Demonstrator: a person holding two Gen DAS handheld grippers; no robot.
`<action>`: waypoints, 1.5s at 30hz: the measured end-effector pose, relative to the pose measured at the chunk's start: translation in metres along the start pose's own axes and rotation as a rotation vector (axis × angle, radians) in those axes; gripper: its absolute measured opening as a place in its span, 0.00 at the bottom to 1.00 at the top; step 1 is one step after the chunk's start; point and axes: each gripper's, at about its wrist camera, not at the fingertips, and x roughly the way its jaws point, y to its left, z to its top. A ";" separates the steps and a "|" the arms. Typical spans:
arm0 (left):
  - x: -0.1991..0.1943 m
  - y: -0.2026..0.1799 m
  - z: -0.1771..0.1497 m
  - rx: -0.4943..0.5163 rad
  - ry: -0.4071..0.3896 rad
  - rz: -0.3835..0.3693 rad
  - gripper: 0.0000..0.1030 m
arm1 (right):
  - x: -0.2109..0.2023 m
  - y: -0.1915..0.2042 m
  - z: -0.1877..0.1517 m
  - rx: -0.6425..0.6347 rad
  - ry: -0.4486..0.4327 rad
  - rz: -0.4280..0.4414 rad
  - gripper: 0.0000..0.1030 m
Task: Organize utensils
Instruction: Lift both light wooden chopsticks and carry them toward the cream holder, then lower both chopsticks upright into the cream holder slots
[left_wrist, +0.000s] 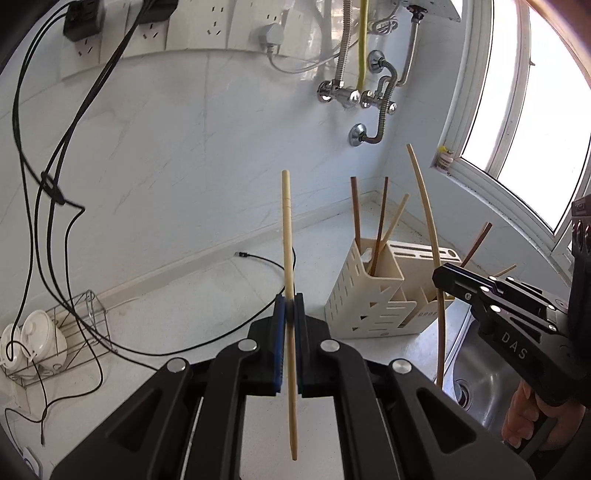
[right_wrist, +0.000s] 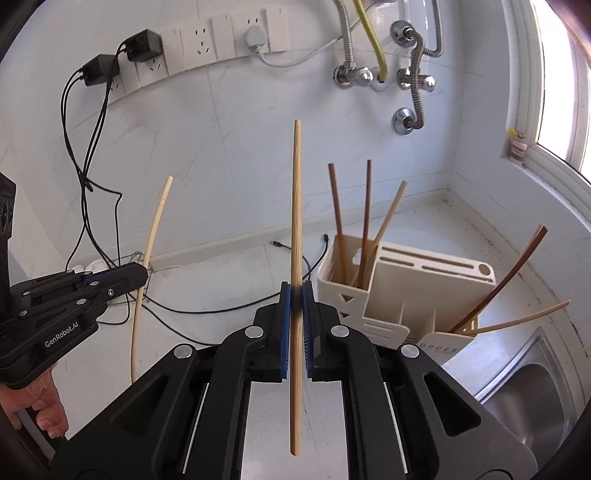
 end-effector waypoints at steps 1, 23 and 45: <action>0.001 -0.005 0.006 0.009 -0.014 -0.005 0.04 | -0.003 -0.006 0.005 0.004 -0.015 -0.009 0.05; 0.032 -0.079 0.086 0.074 -0.312 -0.171 0.04 | -0.043 -0.099 0.043 0.027 -0.403 -0.038 0.05; 0.084 -0.099 0.034 0.119 -0.646 -0.118 0.04 | 0.015 -0.137 -0.019 0.038 -0.592 -0.171 0.06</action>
